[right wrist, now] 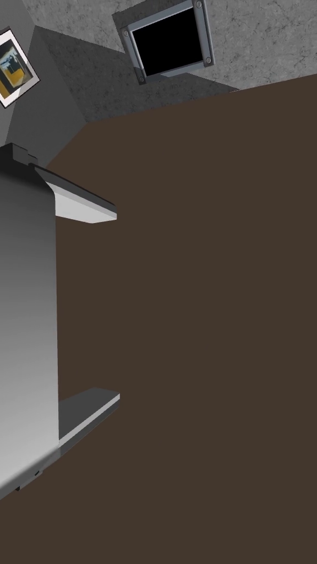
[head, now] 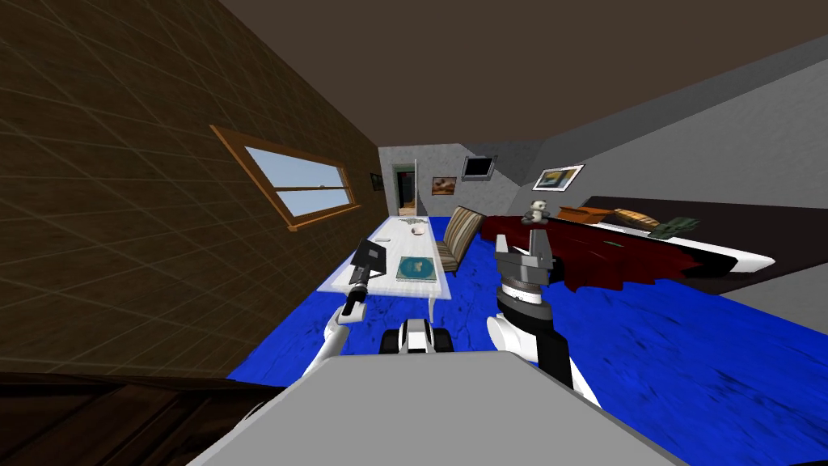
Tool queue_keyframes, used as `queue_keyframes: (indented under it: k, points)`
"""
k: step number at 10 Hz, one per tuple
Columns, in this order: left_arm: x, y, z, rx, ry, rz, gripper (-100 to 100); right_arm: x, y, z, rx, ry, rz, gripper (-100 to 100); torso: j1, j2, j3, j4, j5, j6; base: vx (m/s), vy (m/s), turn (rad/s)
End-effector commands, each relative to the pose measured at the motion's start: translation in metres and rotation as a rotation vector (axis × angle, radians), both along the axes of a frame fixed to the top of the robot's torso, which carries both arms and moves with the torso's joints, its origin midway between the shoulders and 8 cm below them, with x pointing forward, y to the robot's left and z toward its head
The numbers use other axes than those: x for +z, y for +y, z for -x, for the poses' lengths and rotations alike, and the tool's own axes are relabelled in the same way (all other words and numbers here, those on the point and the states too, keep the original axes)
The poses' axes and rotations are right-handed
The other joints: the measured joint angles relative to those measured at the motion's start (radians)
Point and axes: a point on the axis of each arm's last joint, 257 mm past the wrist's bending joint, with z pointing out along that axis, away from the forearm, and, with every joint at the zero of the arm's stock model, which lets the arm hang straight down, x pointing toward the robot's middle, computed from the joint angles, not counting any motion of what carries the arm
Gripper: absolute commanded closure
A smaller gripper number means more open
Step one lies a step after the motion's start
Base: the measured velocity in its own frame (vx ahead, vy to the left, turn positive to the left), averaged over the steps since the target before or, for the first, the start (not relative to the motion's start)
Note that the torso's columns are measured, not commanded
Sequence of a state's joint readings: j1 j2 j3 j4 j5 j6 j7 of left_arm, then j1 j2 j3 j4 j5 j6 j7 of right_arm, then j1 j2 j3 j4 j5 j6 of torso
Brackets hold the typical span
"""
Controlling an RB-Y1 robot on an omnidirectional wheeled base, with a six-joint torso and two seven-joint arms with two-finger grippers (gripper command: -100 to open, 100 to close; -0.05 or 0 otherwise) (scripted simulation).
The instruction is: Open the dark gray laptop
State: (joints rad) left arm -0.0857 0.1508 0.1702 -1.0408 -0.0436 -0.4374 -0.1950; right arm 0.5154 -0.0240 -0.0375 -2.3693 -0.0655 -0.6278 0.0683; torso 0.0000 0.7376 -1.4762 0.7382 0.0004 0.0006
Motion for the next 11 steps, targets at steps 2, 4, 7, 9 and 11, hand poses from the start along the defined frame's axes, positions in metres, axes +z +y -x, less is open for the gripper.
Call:
queue_keyframes:
  k: [2, 4, 7, 9, 11]
  points:
    - [-0.016, 0.000, -0.004, -0.007, 0.029, 0.021, 100, 0.000, 0.000, 0.000, 0.000, 0.000, 0.000, 0, 0.000, 0.002, 0.001, 0.001, 0.000, 0.000, -0.010, -0.007, -0.008]
    - [-0.015, 0.004, -0.017, -0.020, 0.021, 0.041, 100, 0.000, 0.000, 0.000, 0.000, 0.000, 0.000, 0, 0.000, 0.001, 0.001, 0.001, -0.001, 0.000, -0.041, -0.022, 0.072]
    - [-0.007, 0.010, -0.031, -0.030, 0.002, 0.056, 100, 0.000, 0.000, 0.000, 0.000, 0.000, 0.000, 0, -0.002, 0.003, 0.002, 0.002, -0.002, 0.000, -0.033, -0.033, 0.040]
    - [0.010, 0.019, -0.042, -0.038, -0.036, 0.066, 100, 0.000, 0.000, 0.000, 0.000, 0.000, 0.000, 0, 0.002, 0.000, 0.000, 0.000, 0.000, -0.001, -0.014, -0.013, 0.036]
    - [-0.001, 0.020, -0.043, -0.032, -0.009, 0.070, 100, 0.000, 0.000, 0.000, 0.000, 0.000, 0.000, 0, -0.001, 0.003, 0.002, 0.003, -0.002, 0.000, -0.029, -0.015, 0.032]
